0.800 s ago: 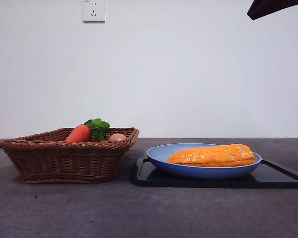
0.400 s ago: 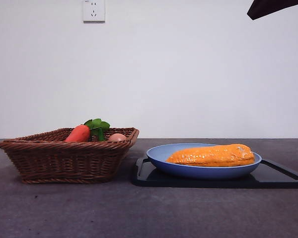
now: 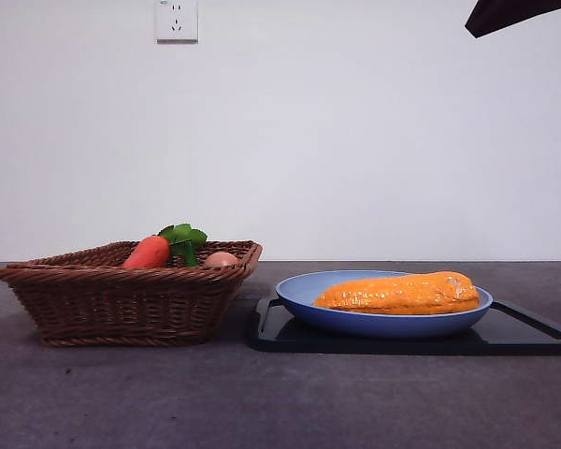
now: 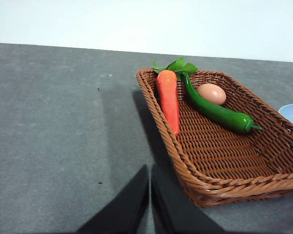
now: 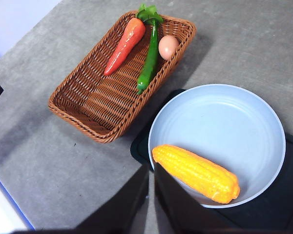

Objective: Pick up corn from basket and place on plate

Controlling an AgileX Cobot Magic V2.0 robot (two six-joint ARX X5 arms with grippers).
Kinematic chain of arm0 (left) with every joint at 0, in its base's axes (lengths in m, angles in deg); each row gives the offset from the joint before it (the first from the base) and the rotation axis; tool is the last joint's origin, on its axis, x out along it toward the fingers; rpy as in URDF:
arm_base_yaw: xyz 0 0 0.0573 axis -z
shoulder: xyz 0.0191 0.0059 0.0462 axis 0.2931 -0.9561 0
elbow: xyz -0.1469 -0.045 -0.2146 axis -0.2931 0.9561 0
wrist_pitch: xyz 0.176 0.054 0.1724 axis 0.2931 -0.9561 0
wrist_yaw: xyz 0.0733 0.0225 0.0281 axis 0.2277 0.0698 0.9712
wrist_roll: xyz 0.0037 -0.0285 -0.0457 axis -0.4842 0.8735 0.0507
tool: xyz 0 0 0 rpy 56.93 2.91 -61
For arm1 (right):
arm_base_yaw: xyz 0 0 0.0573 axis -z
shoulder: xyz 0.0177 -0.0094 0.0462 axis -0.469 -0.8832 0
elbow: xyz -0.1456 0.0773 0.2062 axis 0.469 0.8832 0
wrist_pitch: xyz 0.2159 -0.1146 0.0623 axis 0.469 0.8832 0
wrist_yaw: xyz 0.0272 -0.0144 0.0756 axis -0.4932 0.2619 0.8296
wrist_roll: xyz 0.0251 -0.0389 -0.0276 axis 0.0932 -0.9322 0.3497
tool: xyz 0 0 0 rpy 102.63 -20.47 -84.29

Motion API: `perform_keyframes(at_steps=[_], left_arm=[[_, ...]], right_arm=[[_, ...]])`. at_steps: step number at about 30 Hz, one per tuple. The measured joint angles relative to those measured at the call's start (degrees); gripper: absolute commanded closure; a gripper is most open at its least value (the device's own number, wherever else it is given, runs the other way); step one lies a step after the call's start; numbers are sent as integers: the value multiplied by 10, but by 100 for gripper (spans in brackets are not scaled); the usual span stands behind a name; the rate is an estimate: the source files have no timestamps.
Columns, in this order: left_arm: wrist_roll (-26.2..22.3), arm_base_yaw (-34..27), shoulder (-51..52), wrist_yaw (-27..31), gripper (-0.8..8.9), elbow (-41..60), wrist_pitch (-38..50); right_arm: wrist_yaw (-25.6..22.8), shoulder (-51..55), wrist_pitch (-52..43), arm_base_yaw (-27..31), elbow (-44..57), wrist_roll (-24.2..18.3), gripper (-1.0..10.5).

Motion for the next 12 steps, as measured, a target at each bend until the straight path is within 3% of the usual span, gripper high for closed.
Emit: perform_keyframes(at_steps=[6,12], left_arm=[[0,0,0,0,806,0,0],[0,0,0,0,806,0,0]], right_arm=[[-6,0,-22,3,0,-17,944],[-80,30,-68,51,1,-63,944]])
